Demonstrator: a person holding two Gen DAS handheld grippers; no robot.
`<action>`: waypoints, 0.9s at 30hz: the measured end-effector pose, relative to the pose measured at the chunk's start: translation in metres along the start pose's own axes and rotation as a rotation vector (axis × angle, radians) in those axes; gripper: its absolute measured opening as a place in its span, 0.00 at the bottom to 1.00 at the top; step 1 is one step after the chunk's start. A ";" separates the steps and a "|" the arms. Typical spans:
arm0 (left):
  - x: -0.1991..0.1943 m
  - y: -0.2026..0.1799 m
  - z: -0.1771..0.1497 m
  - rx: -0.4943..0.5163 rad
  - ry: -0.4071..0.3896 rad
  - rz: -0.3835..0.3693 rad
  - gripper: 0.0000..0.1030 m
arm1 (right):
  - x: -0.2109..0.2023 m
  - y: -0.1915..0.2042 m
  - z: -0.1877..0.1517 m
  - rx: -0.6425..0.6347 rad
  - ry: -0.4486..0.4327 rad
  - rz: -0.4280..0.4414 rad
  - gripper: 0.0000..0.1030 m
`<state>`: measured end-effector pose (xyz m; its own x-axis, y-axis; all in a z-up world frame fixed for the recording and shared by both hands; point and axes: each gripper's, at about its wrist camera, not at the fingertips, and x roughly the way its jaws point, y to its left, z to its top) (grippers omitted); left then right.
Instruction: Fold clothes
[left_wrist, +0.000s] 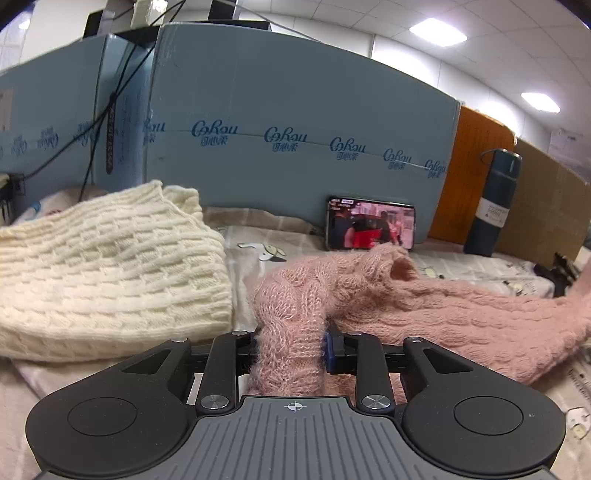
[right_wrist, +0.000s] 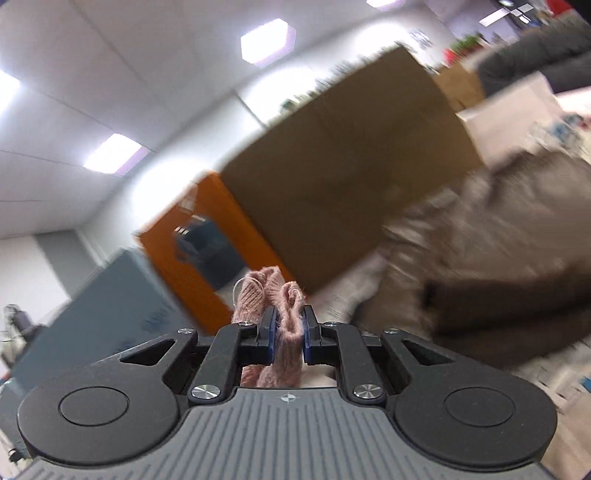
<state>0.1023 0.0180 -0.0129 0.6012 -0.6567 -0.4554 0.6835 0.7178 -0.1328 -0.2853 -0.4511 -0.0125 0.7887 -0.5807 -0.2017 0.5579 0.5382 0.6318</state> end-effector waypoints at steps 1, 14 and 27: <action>-0.001 -0.001 0.001 0.009 -0.005 0.008 0.34 | 0.001 -0.006 0.001 0.027 0.011 -0.010 0.13; -0.009 -0.046 0.027 0.649 -0.199 -0.260 0.94 | -0.005 -0.002 -0.008 0.005 0.054 0.181 0.96; 0.049 -0.033 0.025 0.430 0.076 -0.394 0.15 | 0.022 0.007 -0.029 -0.033 0.287 0.212 0.96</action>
<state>0.1199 -0.0434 -0.0087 0.2471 -0.8250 -0.5082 0.9655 0.2540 0.0571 -0.2567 -0.4425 -0.0348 0.9255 -0.2615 -0.2739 0.3786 0.6507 0.6582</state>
